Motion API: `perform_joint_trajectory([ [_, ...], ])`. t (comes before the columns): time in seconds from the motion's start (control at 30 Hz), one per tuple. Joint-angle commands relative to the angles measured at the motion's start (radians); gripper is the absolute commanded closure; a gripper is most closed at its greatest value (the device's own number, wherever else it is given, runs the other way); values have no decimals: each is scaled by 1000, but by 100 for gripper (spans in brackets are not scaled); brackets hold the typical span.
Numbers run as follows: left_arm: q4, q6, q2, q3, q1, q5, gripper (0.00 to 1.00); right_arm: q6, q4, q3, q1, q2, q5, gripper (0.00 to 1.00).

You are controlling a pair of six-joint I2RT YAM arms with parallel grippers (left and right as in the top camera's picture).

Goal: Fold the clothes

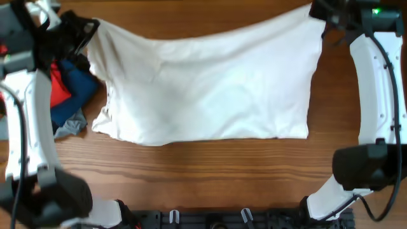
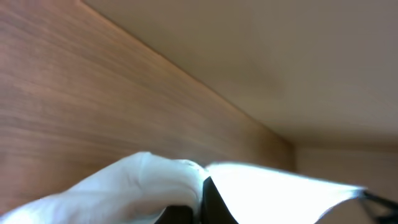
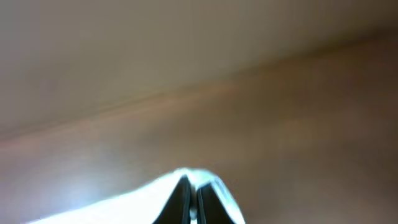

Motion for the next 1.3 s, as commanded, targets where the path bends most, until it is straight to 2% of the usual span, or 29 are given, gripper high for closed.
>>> perform_joint_trajectory([
  [0.0,-26,149,110,311,-31,-224,96,-35,113,119,-66,-11,-38,96],
  [0.1,-65,214,177,632,-30,-346,96,-39,142,334,-120,-12,-29,96],
  [0.17,-88,287,174,716,-33,-420,96,-39,113,397,-147,-12,-30,96],
  [0.23,-195,296,171,745,-33,-420,96,-50,21,406,-161,-12,-29,96],
  [0.4,-725,295,215,742,-78,-417,96,-71,-359,342,-162,32,38,96],
  [0.53,-890,296,285,711,-92,-417,96,-57,-534,248,-163,75,76,96],
  [0.77,-949,295,303,661,-92,-416,96,-63,-613,190,-162,74,49,96],
  [0.97,-952,295,303,647,-92,-417,96,-141,-716,137,-156,76,-126,96],
  [1.1,-943,295,306,630,-92,-417,96,-195,-637,-102,-80,76,-188,88],
  [1.2,-944,295,307,630,-92,-421,96,-201,-468,-332,14,76,-245,96],
  [1.27,-944,295,307,629,-92,-421,96,-211,-358,-455,49,77,-320,96],
])
